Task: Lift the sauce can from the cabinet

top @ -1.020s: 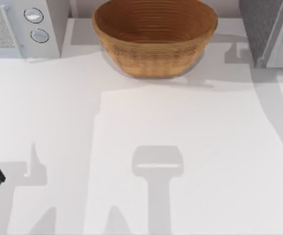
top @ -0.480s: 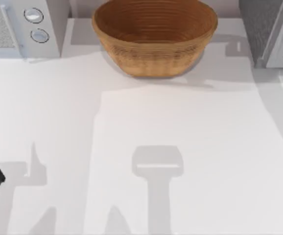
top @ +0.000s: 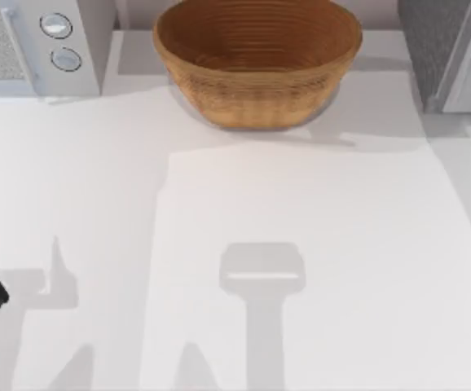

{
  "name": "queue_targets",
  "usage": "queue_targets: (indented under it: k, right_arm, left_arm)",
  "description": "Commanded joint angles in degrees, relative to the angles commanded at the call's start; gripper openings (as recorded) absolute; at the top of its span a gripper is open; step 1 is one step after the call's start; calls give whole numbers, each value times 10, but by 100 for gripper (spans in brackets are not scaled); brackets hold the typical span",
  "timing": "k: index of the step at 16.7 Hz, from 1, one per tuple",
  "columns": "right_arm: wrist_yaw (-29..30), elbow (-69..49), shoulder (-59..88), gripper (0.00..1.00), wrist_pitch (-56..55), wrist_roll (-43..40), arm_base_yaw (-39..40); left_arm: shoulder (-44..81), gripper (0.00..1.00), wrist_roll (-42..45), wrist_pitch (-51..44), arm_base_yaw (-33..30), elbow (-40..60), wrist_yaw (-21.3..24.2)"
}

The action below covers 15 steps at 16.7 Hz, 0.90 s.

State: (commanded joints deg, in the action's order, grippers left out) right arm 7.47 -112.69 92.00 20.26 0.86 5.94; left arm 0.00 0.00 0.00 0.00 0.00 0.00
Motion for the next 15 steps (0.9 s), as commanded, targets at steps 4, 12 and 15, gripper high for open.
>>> queue_targets:
  k: [4,12,15]
  right_arm:
    - [-2,-13,14,100,-1,0,-2]
    - [-2,-13,14,47,-1,0,-2]
    - [-2,-13,14,25,-1,0,-2]
  left_arm:
    - [0,100,0,0,0,0,0]
    - [0,100,0,0,0,0,0]
    - [0,100,0,0,0,0,0]
